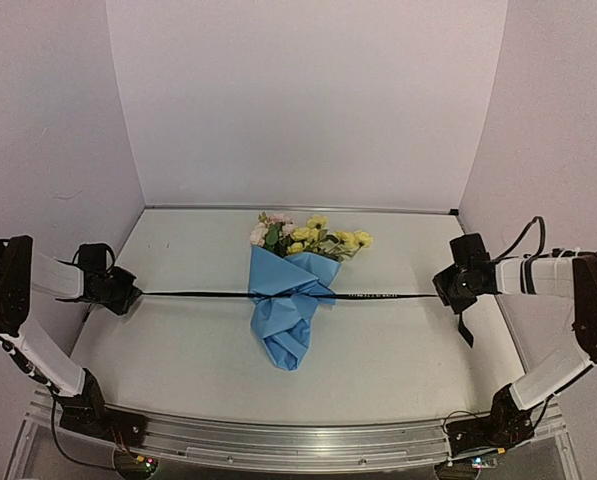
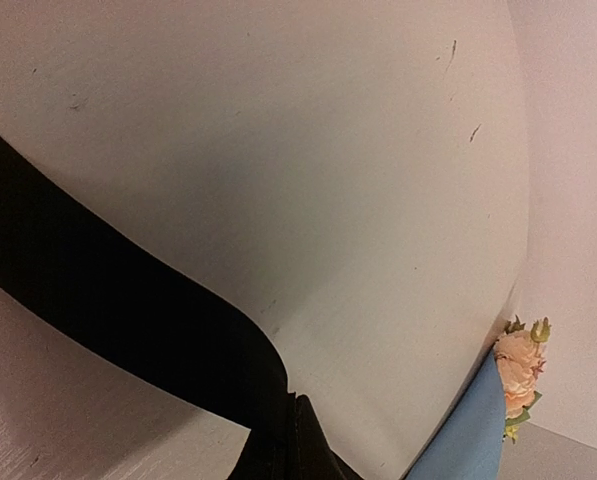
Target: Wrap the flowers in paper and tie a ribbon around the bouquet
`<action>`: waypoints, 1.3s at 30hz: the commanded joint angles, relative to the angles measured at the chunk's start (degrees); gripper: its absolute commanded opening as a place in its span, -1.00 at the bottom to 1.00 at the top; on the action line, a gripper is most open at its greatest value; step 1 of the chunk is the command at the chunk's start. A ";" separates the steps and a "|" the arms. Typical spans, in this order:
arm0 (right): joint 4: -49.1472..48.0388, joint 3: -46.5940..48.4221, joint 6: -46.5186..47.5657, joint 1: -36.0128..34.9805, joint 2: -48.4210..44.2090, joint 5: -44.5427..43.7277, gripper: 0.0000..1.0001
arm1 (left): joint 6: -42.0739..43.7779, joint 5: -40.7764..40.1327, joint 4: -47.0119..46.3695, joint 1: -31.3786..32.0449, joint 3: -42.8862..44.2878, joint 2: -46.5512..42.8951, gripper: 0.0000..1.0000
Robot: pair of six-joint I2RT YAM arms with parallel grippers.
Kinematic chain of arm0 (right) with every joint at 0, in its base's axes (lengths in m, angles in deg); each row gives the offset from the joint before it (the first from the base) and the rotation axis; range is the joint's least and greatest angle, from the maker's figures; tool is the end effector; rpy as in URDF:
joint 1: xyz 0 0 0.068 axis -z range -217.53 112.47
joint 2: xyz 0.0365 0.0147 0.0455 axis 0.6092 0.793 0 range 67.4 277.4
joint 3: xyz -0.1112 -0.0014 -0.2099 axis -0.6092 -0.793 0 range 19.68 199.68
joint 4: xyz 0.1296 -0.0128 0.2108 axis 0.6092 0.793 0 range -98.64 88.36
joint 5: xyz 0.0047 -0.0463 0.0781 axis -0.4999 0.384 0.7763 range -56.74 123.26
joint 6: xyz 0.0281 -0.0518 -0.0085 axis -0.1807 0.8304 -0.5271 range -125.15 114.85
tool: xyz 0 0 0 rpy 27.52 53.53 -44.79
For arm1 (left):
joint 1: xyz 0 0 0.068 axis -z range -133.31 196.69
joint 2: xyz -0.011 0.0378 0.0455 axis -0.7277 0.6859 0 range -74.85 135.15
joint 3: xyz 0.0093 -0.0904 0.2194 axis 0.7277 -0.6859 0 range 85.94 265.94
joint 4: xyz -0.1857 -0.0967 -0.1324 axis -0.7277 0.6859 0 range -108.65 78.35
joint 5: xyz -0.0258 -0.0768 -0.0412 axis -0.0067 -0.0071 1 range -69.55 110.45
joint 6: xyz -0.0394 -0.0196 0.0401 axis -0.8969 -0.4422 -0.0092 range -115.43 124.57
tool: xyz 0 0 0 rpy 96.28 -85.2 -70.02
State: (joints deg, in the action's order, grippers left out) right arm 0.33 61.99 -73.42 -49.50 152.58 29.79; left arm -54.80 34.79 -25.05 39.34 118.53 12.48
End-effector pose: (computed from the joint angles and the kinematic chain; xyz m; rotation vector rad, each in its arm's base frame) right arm 0.2775 0.0561 0.1348 1.2257 2.2339 0.5087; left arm 0.2677 0.0237 0.1003 -1.2772 2.1575 -0.7009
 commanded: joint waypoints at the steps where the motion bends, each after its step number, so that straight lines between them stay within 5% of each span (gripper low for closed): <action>1: 4.21 -0.57 1.69 3.46 -2.54 -8.73 -1.00 | 2.11 -8.59 -0.55 -3.30 2.73 -1.07 -1.00; 20: 10.27 9.08 10.72 -9.06 4.42 -6.24 -0.99 | 10.32 0.87 3.64 6.48 13.52 5.99 -1.00; 24: 10.72 8.32 12.50 -9.94 3.55 -5.74 -0.54 | 11.45 3.55 4.16 6.85 14.23 8.00 -1.00; 27: 10.63 8.88 15.32 -11.68 2.89 -5.69 -0.01 | 12.34 4.00 4.74 7.09 14.93 9.11 -0.99; 31: 9.18 10.29 19.60 -13.93 1.13 -4.84 0.33 | 12.97 4.00 5.06 7.09 15.45 9.93 -0.95; 39: 4.95 19.92 34.81 -20.27 3.45 4.78 0.64 | 15.79 1.71 9.11 8.61 18.93 9.15 -0.15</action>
State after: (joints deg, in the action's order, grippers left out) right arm 9.28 74.49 -48.88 -66.64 155.13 28.85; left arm -42.00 38.19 -18.33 46.30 133.24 22.27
